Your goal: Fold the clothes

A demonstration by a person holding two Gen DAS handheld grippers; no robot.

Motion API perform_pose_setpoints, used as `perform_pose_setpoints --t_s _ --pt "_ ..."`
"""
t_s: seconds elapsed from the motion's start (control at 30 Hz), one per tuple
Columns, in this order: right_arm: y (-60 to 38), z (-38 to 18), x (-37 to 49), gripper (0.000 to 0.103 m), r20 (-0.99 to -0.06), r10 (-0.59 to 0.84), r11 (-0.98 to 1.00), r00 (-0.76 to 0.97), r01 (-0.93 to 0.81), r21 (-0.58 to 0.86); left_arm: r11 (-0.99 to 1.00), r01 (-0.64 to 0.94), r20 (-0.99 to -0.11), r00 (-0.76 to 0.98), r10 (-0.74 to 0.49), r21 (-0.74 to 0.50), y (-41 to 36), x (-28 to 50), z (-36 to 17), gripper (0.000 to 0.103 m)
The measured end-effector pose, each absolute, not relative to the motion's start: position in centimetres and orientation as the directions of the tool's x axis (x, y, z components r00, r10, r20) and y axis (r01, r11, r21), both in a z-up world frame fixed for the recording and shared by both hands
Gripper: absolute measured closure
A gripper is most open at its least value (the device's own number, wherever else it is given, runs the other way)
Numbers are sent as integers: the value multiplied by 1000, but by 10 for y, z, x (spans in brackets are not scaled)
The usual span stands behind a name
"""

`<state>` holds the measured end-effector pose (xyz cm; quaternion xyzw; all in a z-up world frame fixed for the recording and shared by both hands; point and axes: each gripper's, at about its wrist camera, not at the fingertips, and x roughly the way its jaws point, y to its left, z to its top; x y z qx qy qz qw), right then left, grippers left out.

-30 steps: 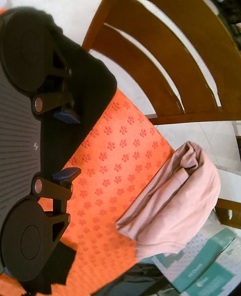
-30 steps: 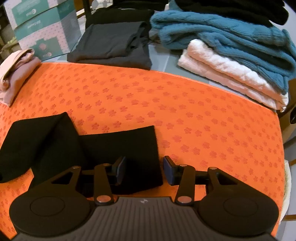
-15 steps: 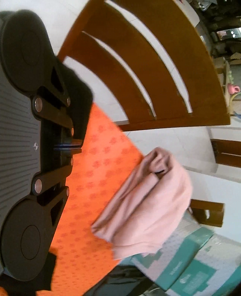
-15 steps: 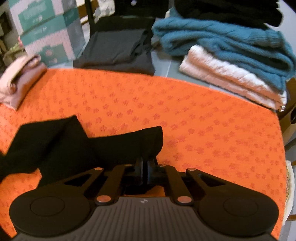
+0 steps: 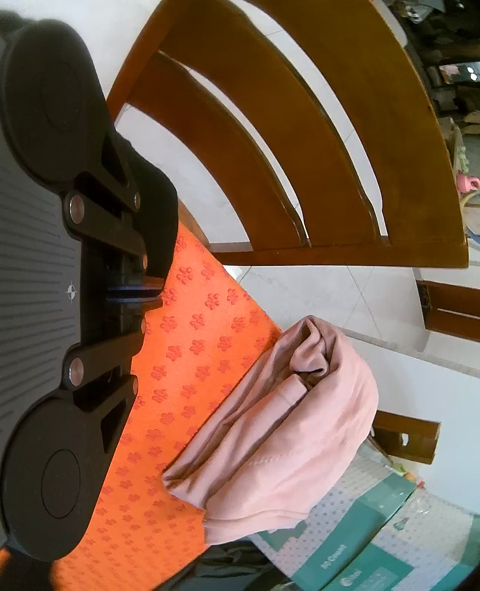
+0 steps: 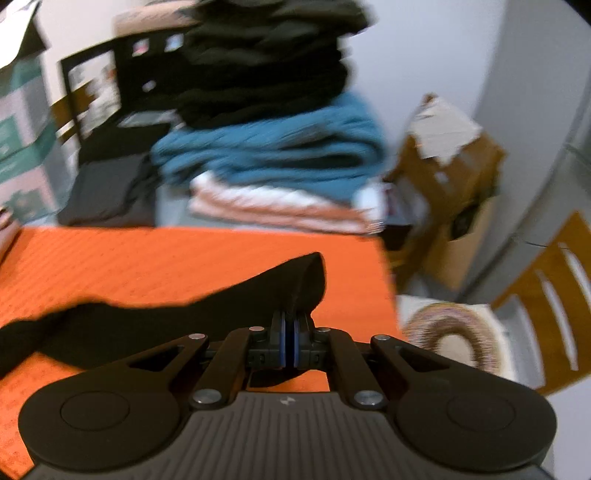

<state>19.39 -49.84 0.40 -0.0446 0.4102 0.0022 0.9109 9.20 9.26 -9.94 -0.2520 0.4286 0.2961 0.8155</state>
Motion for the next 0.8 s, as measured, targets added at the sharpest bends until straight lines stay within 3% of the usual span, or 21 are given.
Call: perform_pose_setpoints --t_s 0.27,0.37,0.53,0.8 --pt "-544 51 157 98 -692 -135 989 709 54 -138 610 -691 -831 549 93 -388 94 77 -86 94" --pt "-551 63 149 98 -684 -144 988 716 64 -140 662 -612 -811 585 10 -432 79 75 -72 87" --pt "-561 55 151 98 -702 -163 986 693 84 -145 768 -503 -818 574 -47 -397 47 66 -57 78" --pt "-560 -22 180 98 -785 -178 981 593 44 -189 844 -402 -837 538 -97 -356 15 35 -56 65"
